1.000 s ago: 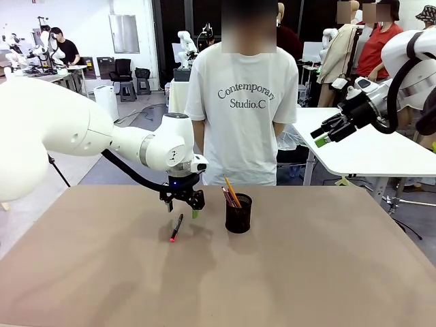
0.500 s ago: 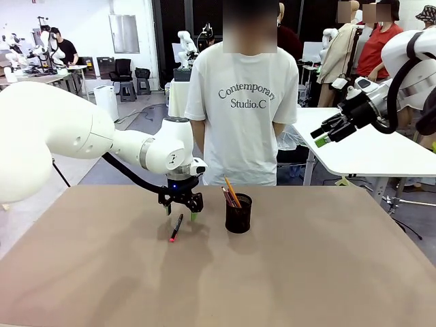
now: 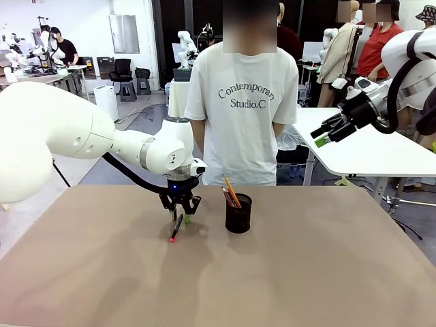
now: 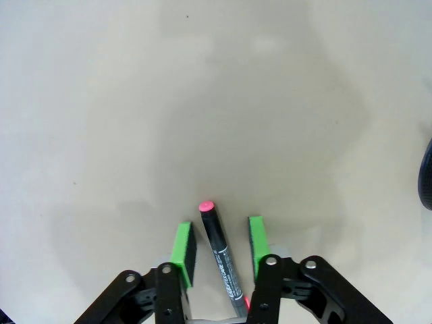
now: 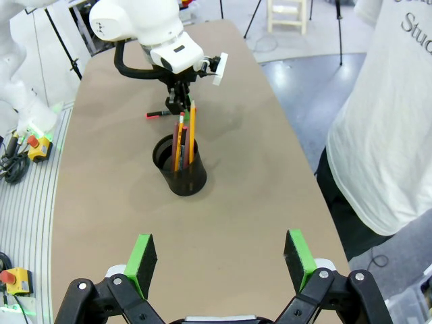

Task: Place the pens into the pen holder.
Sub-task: Pick up a writing instrument from the table and place it into the Pen holder.

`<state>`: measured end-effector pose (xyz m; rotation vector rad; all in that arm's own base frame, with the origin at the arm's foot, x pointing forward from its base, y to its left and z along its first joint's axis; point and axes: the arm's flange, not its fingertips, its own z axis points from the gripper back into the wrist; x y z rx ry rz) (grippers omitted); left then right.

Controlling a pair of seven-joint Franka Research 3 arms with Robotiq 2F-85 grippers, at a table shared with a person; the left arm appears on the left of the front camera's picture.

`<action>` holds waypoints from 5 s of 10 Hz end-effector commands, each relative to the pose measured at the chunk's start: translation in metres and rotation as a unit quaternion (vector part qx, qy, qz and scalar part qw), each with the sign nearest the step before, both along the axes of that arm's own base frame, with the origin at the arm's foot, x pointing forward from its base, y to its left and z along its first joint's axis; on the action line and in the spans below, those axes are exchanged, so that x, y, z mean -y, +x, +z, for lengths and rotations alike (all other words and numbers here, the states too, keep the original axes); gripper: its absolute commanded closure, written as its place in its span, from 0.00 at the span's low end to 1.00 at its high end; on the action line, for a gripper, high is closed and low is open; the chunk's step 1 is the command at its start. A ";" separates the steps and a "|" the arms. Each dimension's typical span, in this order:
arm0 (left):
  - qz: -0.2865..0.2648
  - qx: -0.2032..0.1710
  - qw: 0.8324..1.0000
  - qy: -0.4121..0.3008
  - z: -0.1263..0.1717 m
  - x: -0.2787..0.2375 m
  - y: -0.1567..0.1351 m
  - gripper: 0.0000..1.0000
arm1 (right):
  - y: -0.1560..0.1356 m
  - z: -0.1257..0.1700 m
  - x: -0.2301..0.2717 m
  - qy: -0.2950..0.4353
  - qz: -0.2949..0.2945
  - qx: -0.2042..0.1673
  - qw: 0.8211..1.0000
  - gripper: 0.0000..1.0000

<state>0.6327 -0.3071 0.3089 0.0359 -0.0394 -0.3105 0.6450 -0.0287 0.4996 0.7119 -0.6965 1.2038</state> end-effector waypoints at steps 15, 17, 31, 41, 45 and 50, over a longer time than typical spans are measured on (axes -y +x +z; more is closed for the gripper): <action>-0.149 0.044 0.933 -0.323 0.190 -0.036 -0.055 1.00 | 0.000 0.002 -0.001 -0.001 -0.001 0.002 1.000 0.00; -0.208 0.070 0.890 -0.399 0.209 -0.048 -0.064 1.00 | 0.000 0.002 -0.001 -0.001 -0.001 0.002 1.000 0.00; -0.341 0.449 0.706 -0.427 0.233 -0.027 -0.115 1.00 | 0.000 0.002 -0.001 -0.001 -0.001 0.002 1.000 0.00; -0.420 0.501 0.619 -0.435 0.114 0.065 -0.074 1.00 | 0.000 0.002 -0.001 -0.001 -0.001 0.002 1.000 0.00; -0.440 0.502 0.609 -0.428 0.108 0.065 -0.079 1.00 | 0.000 0.002 -0.001 -0.001 -0.001 0.002 1.000 0.00; -0.412 0.485 0.632 -0.442 0.086 0.047 -0.063 1.00 | 0.000 0.002 -0.001 -0.001 -0.001 0.002 1.000 0.00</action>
